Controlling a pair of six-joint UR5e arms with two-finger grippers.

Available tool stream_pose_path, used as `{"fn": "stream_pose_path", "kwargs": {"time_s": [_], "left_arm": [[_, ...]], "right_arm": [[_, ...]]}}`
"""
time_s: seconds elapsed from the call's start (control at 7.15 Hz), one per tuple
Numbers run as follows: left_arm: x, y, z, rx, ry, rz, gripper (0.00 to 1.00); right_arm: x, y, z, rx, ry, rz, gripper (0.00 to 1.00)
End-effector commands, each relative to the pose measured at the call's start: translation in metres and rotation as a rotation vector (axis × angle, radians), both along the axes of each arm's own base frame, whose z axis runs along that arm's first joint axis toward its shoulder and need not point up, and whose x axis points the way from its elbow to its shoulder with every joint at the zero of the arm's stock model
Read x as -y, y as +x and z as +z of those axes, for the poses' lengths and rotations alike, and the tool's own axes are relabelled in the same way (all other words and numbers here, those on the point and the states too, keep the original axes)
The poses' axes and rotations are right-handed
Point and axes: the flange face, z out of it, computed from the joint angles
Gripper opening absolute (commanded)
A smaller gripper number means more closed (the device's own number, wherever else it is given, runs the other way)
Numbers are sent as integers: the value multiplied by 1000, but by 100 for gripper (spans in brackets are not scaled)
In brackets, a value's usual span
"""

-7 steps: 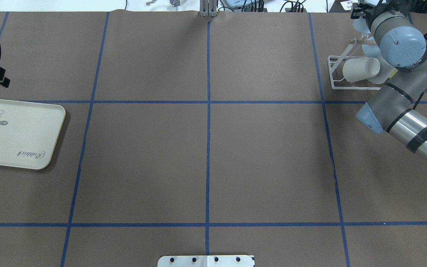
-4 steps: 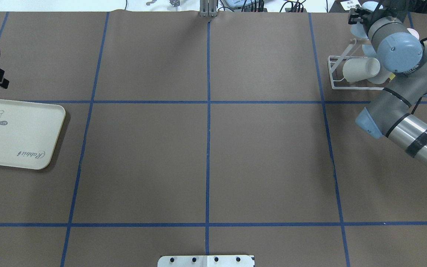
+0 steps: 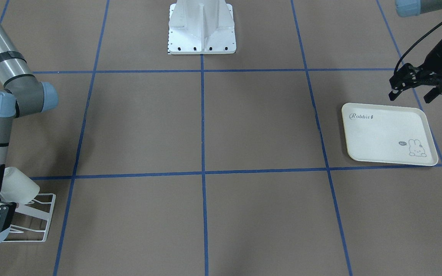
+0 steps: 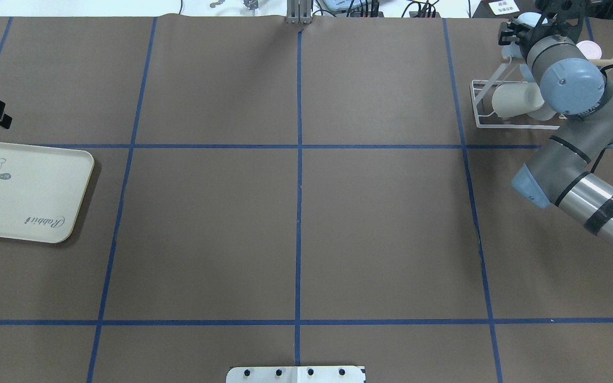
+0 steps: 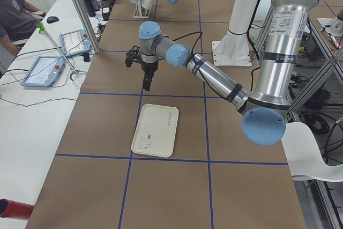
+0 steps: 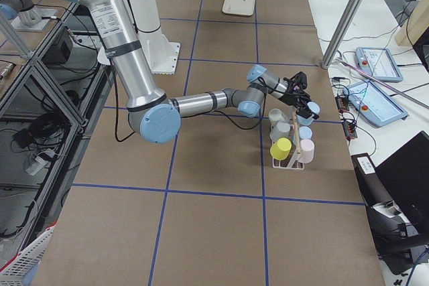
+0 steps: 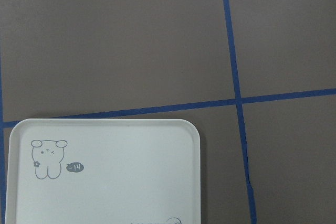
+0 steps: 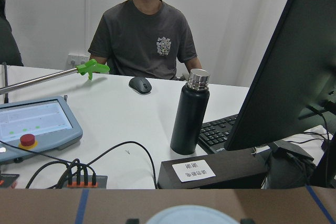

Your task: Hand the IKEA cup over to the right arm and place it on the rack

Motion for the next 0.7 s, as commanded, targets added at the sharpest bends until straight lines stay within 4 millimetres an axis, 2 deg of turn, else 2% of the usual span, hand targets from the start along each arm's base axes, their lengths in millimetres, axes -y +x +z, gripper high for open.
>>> {"fn": "stream_pose_path", "kwargs": {"time_s": [0.0,0.14,0.56], "left_arm": [[0,1,0,-2,-4,-2,100],[-1,0,-1,-2,-4,-3,100],[-1,0,-1,-2,-4,-3,100]], "right_arm": [[-2,-1,1,-9,0,-8,66],[-2,-1,0,-12,2,-10,100],[-4,1,-3,-8,8,-16,100]]}}
